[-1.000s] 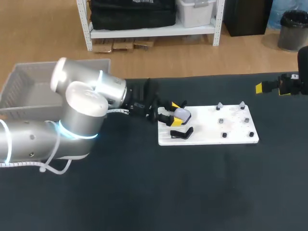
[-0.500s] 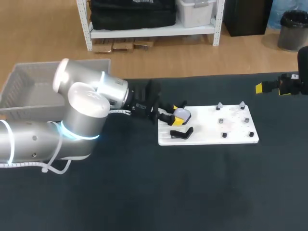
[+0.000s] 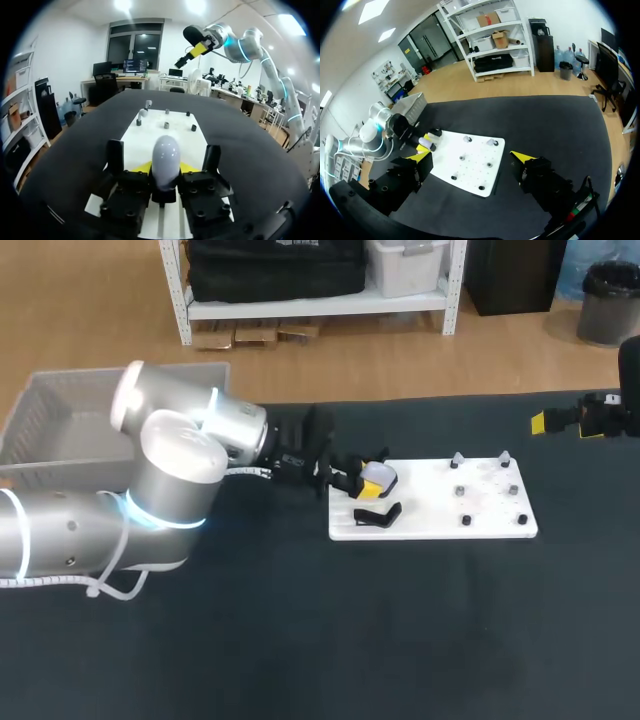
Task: Pick up each earbud case from the left stands, insert the matching earbuds, close the lid, and place the case in the box.
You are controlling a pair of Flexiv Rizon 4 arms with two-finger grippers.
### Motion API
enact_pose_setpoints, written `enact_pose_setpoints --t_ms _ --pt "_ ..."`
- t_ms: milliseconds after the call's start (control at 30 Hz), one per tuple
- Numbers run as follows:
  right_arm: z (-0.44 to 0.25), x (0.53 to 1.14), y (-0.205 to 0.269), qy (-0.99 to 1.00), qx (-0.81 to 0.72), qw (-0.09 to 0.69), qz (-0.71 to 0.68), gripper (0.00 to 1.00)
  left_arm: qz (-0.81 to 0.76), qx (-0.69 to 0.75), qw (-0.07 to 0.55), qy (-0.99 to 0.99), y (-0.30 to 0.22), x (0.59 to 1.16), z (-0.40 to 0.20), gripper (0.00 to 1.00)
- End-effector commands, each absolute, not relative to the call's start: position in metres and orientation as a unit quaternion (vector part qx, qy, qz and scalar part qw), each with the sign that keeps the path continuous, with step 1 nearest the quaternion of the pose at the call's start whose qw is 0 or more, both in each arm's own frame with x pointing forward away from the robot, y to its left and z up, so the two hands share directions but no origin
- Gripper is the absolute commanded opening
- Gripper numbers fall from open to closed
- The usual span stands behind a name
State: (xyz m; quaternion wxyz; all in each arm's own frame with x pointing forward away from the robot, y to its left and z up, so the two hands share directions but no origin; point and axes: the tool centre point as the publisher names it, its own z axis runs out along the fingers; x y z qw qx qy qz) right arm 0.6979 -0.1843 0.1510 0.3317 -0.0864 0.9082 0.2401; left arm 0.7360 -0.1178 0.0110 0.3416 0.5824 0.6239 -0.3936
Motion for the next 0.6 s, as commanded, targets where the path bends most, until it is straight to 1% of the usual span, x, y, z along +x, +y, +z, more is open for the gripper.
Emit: enact_pose_setpoints --t_ms 33,600 --pt "0.1507 0.6983 -0.1846 0.908 -0.087 0.332 0.241 1.0 -0.396 0.583 0.338 0.623 -0.118 0.7371 0.0129 0.0" --pt "0.1507 0.6983 -0.1846 0.908 -0.087 0.332 0.241 1.0 -0.403 0.582 0.335 0.622 -0.1192 0.7312 0.0139 0.0"
